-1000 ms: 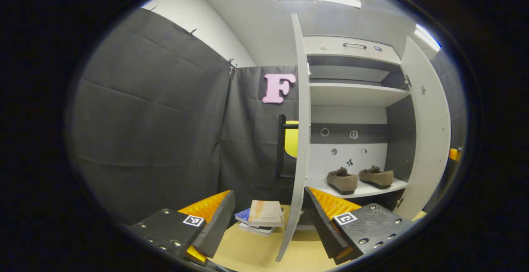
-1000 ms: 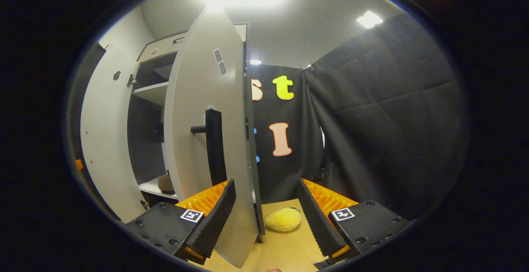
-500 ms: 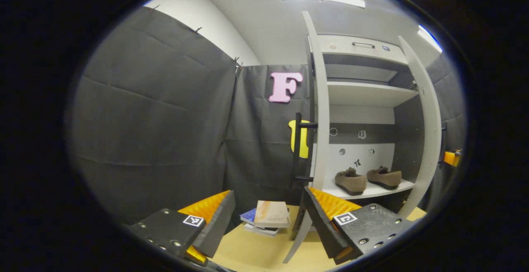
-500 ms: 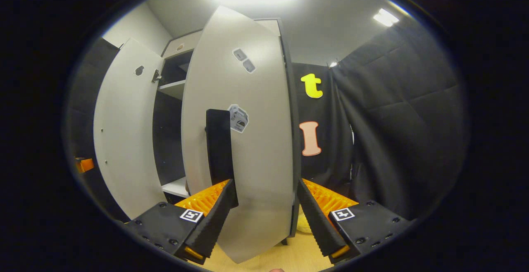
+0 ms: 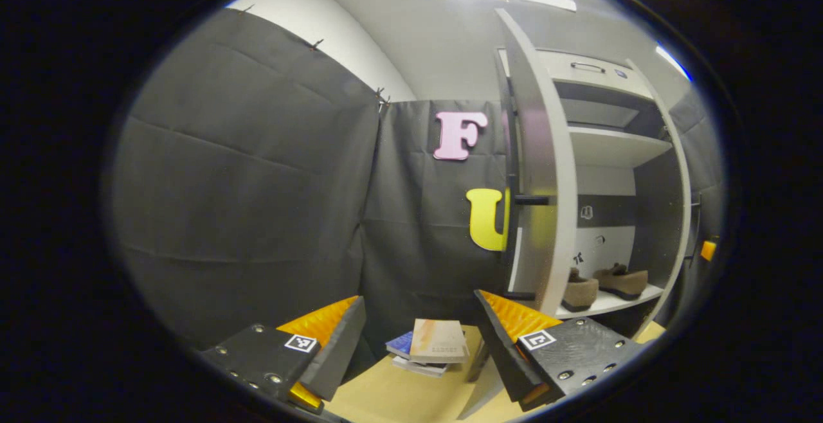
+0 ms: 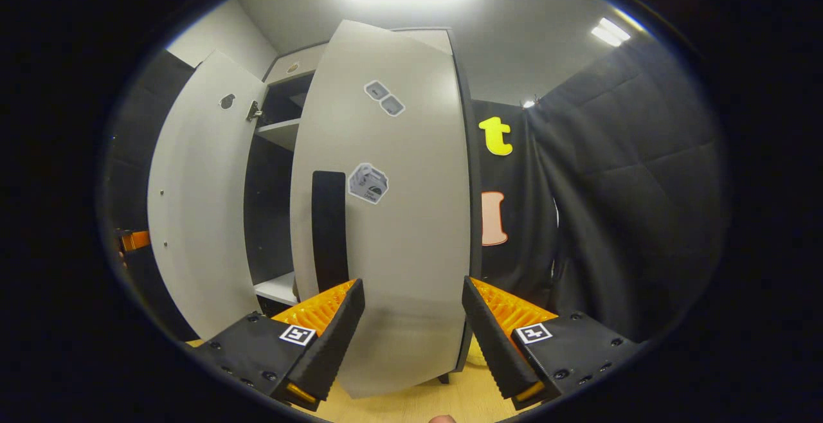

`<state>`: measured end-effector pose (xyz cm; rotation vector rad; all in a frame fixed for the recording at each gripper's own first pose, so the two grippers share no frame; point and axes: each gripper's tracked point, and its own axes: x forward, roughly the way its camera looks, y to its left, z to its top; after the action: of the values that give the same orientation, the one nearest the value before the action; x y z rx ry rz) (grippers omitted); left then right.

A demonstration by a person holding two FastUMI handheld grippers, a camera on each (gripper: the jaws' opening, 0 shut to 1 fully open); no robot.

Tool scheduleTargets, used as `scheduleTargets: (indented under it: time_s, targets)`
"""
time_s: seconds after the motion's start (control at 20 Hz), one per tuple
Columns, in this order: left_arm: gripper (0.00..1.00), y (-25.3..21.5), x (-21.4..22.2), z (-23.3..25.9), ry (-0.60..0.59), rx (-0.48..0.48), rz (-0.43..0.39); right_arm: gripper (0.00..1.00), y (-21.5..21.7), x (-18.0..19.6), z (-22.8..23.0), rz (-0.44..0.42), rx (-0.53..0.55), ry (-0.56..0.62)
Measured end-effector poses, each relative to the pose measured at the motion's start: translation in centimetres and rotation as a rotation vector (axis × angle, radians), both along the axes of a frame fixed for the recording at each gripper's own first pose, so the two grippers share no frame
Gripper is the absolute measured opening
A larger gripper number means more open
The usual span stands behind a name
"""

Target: Grab one shoe with the right hand and put it into the shoe cabinet, grab the other shoe with the left hand and put it into the shoe cabinet; then close the right door with the right hand and the left door with the left hand.

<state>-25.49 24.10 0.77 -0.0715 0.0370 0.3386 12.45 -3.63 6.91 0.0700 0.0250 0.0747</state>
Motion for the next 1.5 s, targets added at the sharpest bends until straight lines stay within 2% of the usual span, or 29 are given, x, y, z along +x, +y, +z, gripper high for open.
scheduleTargets:
  time_s: [0.05, 0.1, 0.2, 0.25, 0.3, 0.5, 0.7, 0.75, 0.8, 1.0, 1.5]
  targets:
    - [0.97, 0.4, 0.6, 0.1, -0.003, -0.001, 0.006, 0.97, -0.3, -0.1, -0.3, -0.005, 0.002, 0.006]
    - [1.00, 0.7, 0.9, 0.4, -0.005, 0.004, 0.012, 0.97, -0.7, -0.3, -0.7, -0.010, 0.005, 0.015]
    - [1.00, 0.7, 1.5, 0.8, -0.009, 0.016, 0.012, 0.97, -1.5, -0.5, -1.3, -0.020, 0.011, 0.031]
    - [0.97, 0.5, 1.8, 0.9, -0.010, 0.019, 0.007, 0.97, -1.9, -0.7, -1.7, -0.025, 0.011, 0.038]
    - [1.00, 0.2, 2.1, 1.1, -0.013, 0.023, -0.002, 0.97, -2.2, -0.9, -2.0, -0.029, 0.010, 0.047]
    - [1.00, -1.0, 3.0, 1.6, -0.010, 0.065, -0.025, 0.97, -3.9, -1.8, -2.7, -0.049, 0.009, 0.060]
    - [0.99, -2.5, 2.9, 1.1, -0.018, 0.014, -0.065, 0.97, -4.9, -2.3, -2.9, -0.057, 0.018, 0.059]
    - [0.89, -3.2, 2.8, 1.1, -0.023, 0.009, -0.078, 0.97, -4.9, -2.6, -3.0, -0.058, 0.021, 0.061]
    - [0.94, -4.0, 2.8, 1.0, -0.026, 0.006, -0.093, 0.97, -4.8, -2.6, -3.1, -0.054, 0.024, 0.062]
    - [0.99, -7.7, 3.2, 1.6, -0.032, 0.004, -0.171, 0.97, -4.5, -2.9, -3.0, -0.039, 0.017, 0.061]
    - [0.99, -17.2, 6.5, 1.4, -0.052, -0.013, -0.349, 0.97, -6.5, -4.3, -3.1, -0.074, 0.011, 0.068]
